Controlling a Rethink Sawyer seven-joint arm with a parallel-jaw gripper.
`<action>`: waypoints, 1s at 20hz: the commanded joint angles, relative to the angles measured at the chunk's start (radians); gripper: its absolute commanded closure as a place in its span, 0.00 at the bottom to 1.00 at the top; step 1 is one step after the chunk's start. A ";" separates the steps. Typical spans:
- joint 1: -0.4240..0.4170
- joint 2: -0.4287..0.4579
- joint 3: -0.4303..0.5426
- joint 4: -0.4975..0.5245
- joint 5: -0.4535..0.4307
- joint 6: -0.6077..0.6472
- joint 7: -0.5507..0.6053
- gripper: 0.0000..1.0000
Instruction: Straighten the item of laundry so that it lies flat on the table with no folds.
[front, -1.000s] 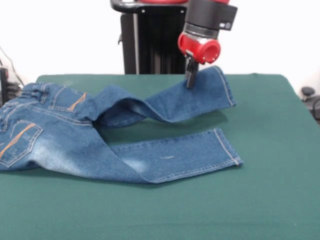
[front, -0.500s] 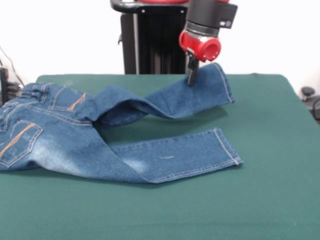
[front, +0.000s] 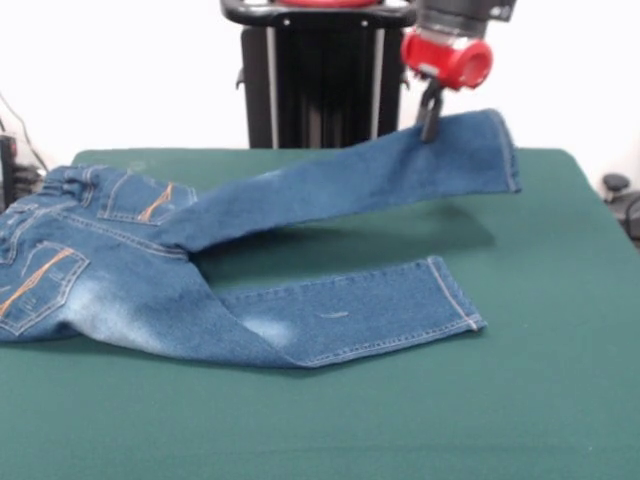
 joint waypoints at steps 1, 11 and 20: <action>0.161 -0.094 -0.129 -0.011 0.071 0.328 0.247 1.00; -0.048 -0.045 0.064 0.088 0.026 0.084 0.200 1.00; -0.123 0.019 0.123 0.074 -0.035 -0.028 0.178 0.00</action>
